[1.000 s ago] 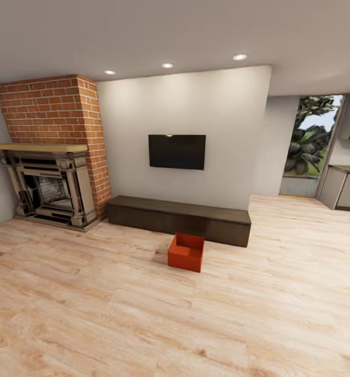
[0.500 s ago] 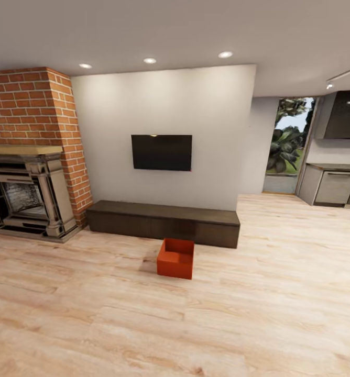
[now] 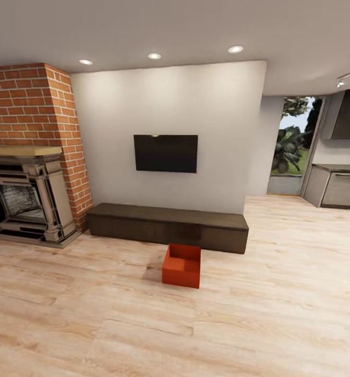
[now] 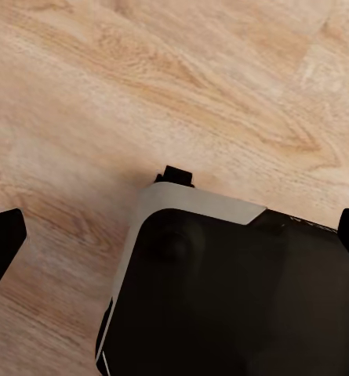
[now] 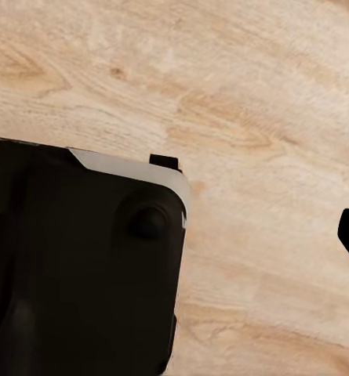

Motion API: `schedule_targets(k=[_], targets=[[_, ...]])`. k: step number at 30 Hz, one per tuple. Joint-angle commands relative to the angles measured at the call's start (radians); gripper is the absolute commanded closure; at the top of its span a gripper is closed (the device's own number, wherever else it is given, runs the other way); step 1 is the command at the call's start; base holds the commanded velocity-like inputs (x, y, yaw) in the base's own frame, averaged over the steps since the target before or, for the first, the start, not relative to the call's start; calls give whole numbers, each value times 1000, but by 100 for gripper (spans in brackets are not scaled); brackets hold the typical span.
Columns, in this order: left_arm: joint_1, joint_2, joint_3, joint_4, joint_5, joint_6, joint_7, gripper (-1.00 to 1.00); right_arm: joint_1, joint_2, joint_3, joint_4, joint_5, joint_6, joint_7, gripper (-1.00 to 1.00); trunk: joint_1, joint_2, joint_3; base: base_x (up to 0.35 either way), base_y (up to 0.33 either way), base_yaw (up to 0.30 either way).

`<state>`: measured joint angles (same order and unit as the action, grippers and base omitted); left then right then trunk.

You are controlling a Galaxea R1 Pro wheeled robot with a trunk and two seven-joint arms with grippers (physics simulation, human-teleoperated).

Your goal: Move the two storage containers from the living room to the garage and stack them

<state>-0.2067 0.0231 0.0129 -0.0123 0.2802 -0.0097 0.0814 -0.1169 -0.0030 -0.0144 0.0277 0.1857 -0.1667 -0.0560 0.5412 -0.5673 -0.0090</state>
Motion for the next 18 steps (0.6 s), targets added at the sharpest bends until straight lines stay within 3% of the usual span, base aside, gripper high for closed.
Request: schedule_targets(k=[1, 7, 18], targets=[[0, 0, 1, 0, 4, -1, 1, -100, -1, 0, -2, 3, 9, -5, -6, -100, 1, -1, -1, 306, 206, 0], [0, 0, 1, 0, 4, -1, 1, -100, -1, 5, -4, 3, 9, -7, -14, -100, 1, -1, -1, 306, 204, -41], [0, 0, 1, 0, 4, -1, 1, -100, -1, 8, -4, 3, 9, -6, -15, -100, 1, -1, -1, 316, 84, -225]])
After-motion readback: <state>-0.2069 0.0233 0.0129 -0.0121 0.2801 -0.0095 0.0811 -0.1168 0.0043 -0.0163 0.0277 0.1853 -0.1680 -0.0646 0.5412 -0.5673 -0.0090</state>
